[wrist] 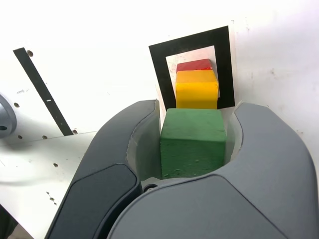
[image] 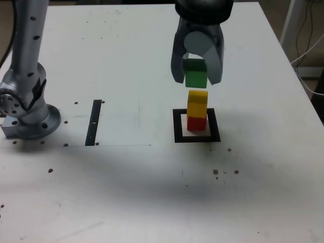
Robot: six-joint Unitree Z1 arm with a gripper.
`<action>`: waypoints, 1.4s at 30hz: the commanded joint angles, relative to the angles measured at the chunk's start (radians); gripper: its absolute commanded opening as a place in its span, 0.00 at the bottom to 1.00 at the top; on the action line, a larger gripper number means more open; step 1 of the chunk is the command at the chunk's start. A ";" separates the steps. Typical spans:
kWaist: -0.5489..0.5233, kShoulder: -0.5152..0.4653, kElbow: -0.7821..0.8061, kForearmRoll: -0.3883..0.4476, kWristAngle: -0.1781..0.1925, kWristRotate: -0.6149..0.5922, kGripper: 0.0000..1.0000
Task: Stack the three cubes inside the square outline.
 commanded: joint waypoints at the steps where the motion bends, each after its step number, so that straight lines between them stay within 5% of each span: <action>1: 0.008 0.013 0.005 0.002 -0.007 0.000 0.24; 20: 0.027 0.084 -0.001 -0.008 -0.033 0.023 0.26; 22: 0.029 0.088 0.000 -0.010 -0.034 0.027 0.37; 27: 0.037 0.092 0.007 -0.018 -0.036 0.038 0.89; 29: 0.038 0.093 0.009 -0.021 -0.036 0.039 0.98; 42: 0.039 0.059 0.034 -0.028 -0.017 0.045 1.00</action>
